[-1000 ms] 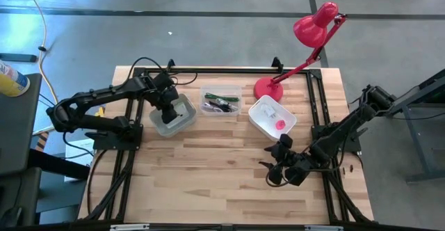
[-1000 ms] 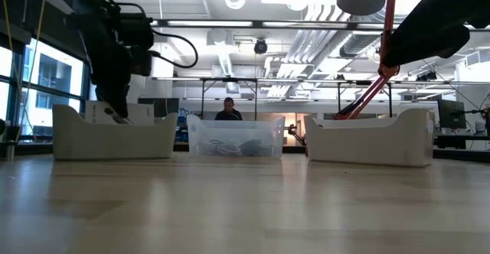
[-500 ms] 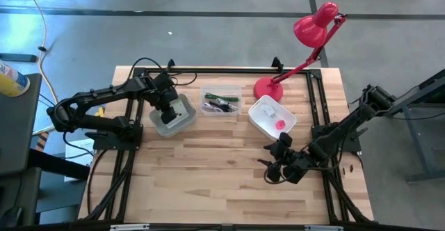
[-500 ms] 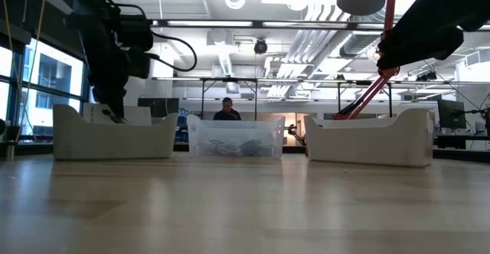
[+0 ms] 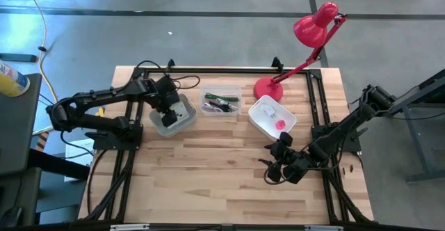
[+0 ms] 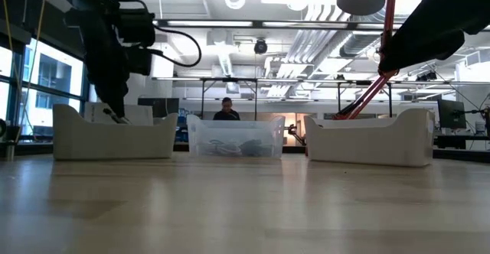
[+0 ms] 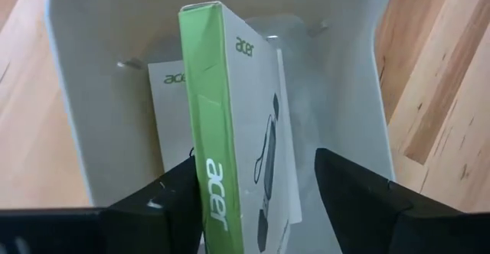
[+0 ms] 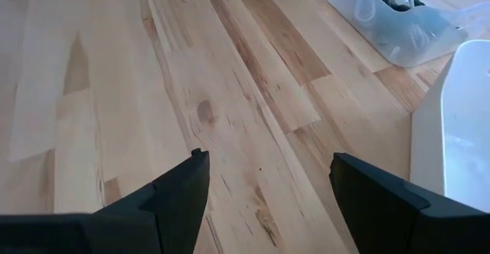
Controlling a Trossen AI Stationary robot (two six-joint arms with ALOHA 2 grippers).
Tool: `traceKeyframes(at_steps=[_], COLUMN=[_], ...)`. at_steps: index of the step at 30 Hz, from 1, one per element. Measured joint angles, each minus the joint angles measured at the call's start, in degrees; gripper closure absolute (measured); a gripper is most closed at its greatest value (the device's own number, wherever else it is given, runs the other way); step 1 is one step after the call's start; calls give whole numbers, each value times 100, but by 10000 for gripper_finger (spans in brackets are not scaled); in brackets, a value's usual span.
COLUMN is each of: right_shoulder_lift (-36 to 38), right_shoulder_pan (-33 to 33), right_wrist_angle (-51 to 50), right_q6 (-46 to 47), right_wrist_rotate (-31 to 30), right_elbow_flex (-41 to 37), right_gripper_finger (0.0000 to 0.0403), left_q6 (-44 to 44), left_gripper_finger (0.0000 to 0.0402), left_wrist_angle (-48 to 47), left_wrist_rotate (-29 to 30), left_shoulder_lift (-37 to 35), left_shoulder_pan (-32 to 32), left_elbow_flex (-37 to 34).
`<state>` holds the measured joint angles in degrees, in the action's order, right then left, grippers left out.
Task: Pick and place items into bin
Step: Put the card reader box into the gray bin, then return to Home Position
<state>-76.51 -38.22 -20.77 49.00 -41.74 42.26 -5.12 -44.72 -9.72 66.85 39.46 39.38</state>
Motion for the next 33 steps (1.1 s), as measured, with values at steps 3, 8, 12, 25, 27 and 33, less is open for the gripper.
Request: traceKeyframes(at_steps=[3, 8, 12, 25, 27, 33], right_shoulder_lift=[0, 0, 0, -1, -1, -2], right_shoulder_pan=[0, 0, 0, -2, 0, -2], right_wrist_angle=[-57, -134, -134, -247, -257, -214], right_q6=[-11, -9, -7, -26, -36, -7], right_wrist_rotate=[-8, -13, -3, 6, 4, 1], right_elbow_flex=[0, 0, 0, -1, -1, -2], right_gripper_finger=[144, 144, 144, 144, 144, 144], left_q6=[158, 375, 591, 747, 693, 525], left_gripper_finger=[196, 206, 205, 203, 203, 202], left_wrist_angle=[9, -80, -80, -1143, -1326, -1571], left_wrist_rotate=[208, 676, 960, 2375, 2446, 2316], left_shoulder_lift=[0, 0, -7, -68, -68, -68], left_shoulder_pan=[-198, -498, -673, -1326, -1324, -1326], left_elbow_flex=[4, 7, 7, 1116, 1295, 1806])
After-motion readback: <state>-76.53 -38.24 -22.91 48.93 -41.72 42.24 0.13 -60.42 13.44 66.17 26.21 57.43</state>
